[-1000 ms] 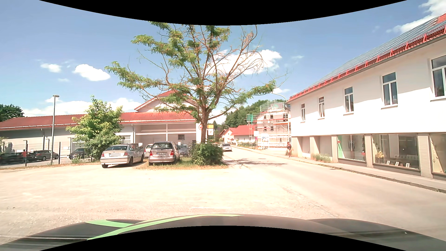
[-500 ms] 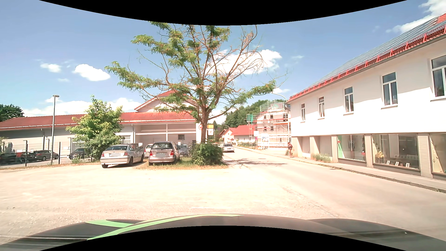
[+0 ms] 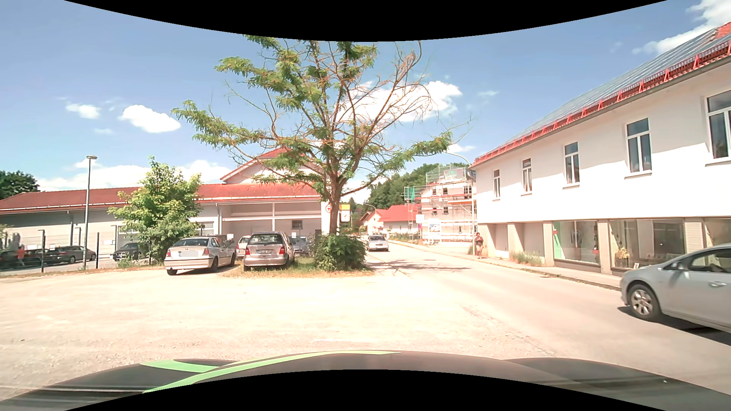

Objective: Follow the waypoints while adhering to traffic rules and regulations

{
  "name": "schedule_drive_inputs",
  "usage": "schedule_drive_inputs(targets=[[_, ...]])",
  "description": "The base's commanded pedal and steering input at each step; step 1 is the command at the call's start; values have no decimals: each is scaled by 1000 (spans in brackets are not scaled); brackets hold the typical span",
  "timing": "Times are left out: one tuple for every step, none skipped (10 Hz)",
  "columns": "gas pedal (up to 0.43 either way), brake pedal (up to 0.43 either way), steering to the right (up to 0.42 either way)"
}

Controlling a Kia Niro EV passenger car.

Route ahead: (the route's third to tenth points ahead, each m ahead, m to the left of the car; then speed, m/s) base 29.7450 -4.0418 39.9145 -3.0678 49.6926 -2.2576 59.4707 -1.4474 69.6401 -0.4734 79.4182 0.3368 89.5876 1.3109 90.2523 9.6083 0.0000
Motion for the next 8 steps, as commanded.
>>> schedule_drive_inputs(targets=[[0, 360, 4], [0, 360, 4], [0, 360, 4], [0, 360, 4], [0, 360, 3], [0, 360, 4], [0, 360, 3], [0, 354, 3]])
